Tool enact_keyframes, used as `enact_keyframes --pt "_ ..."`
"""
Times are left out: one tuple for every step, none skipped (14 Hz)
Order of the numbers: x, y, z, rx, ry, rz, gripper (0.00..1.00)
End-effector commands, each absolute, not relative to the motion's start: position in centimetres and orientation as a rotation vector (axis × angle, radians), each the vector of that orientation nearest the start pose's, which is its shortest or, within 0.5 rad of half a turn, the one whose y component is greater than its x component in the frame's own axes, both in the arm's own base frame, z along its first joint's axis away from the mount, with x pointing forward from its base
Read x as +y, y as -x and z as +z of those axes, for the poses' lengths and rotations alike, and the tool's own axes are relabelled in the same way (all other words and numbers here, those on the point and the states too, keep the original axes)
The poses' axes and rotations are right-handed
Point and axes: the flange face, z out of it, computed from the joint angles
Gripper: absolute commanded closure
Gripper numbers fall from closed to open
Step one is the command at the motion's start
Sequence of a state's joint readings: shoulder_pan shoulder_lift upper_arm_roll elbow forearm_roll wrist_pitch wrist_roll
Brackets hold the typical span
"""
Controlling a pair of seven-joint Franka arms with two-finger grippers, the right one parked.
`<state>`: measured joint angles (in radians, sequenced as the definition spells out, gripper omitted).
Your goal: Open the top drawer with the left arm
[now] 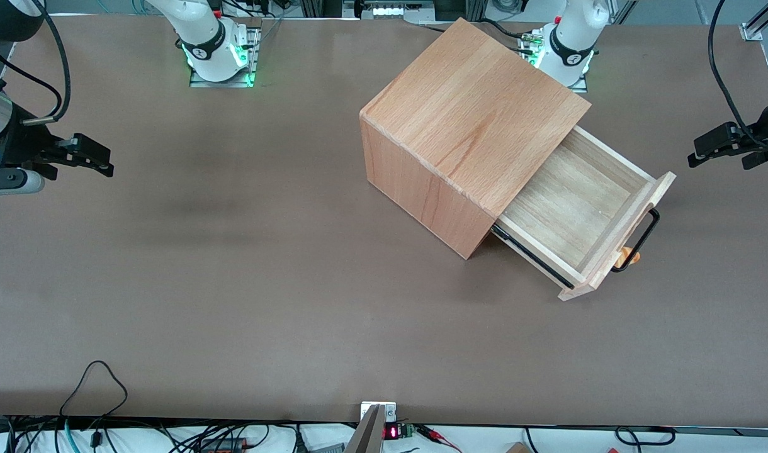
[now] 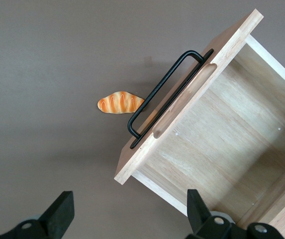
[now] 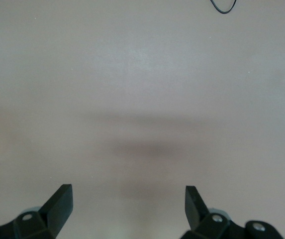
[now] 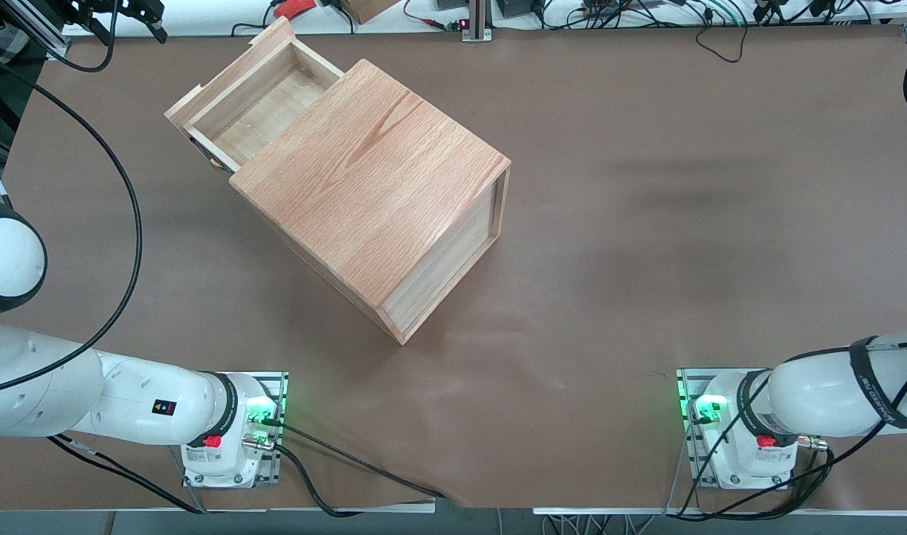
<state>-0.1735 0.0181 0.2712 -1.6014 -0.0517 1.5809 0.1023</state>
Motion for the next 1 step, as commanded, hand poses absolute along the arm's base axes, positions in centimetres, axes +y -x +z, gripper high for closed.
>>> enact_keyframes --pt "4.59 -55.63 60.66 -0.006 3.170 0.056 0.00"
